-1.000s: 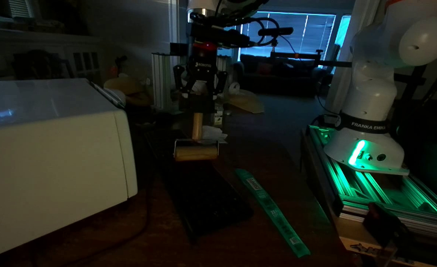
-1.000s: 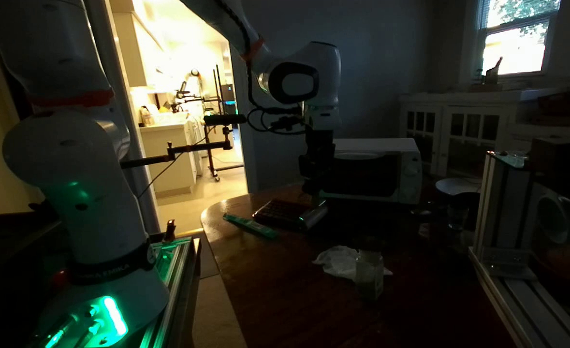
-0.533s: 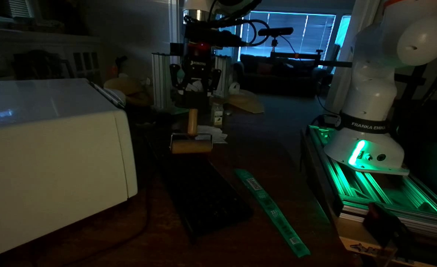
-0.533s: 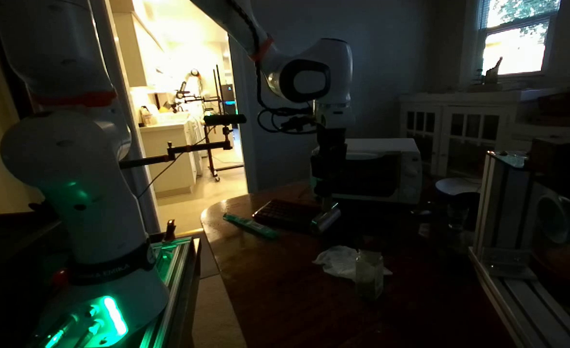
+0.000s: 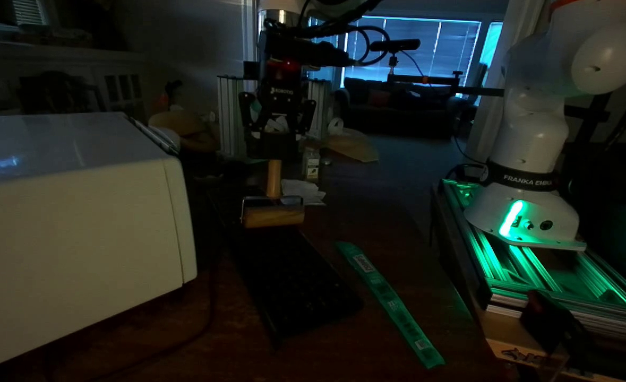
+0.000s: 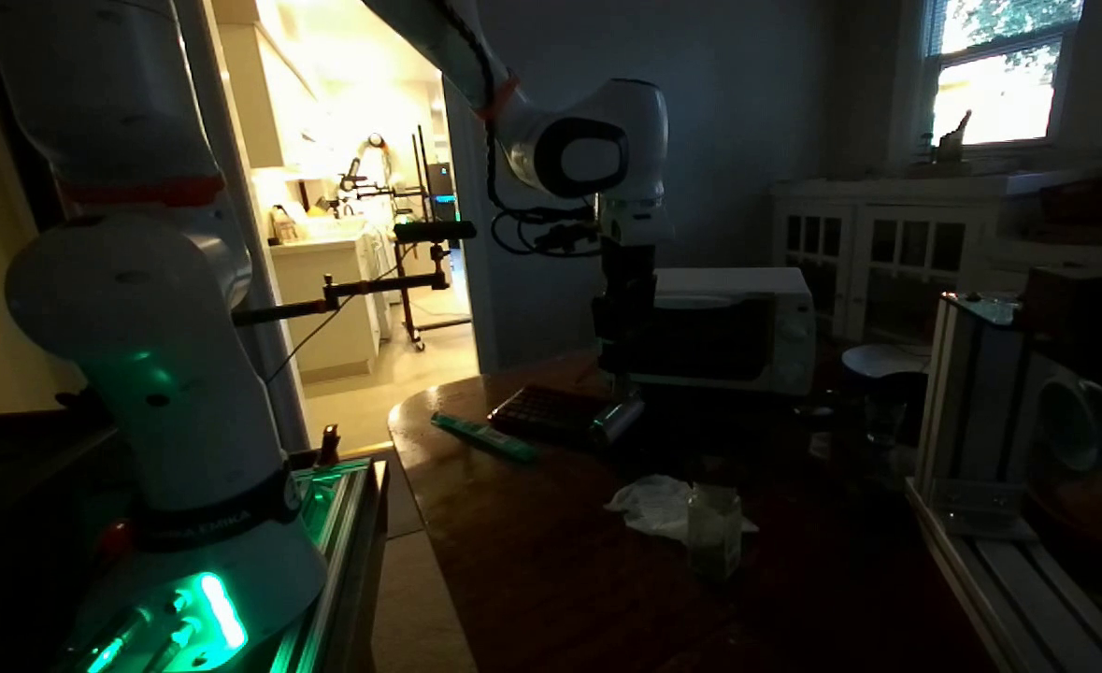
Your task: Pick up the roller and then move it around on the keyboard
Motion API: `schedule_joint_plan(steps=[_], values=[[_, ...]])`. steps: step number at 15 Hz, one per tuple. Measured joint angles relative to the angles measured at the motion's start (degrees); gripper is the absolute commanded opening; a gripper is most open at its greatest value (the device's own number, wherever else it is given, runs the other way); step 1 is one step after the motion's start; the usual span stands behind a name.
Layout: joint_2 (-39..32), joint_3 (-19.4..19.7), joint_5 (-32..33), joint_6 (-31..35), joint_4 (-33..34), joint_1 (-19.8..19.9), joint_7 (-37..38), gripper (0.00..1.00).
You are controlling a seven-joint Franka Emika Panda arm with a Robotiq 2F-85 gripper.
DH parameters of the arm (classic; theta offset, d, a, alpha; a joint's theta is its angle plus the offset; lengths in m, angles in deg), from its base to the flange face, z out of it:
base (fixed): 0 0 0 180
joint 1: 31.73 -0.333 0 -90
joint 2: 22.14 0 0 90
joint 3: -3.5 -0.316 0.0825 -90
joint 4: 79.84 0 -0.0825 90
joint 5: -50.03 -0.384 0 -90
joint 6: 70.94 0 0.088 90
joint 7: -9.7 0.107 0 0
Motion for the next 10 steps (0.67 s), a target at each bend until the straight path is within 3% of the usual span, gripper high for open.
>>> schedule_joint_plan(steps=[10], values=[[0.80,-4.27,-5.23,-2.36,-0.86,-4.41,-1.42,0.33]])
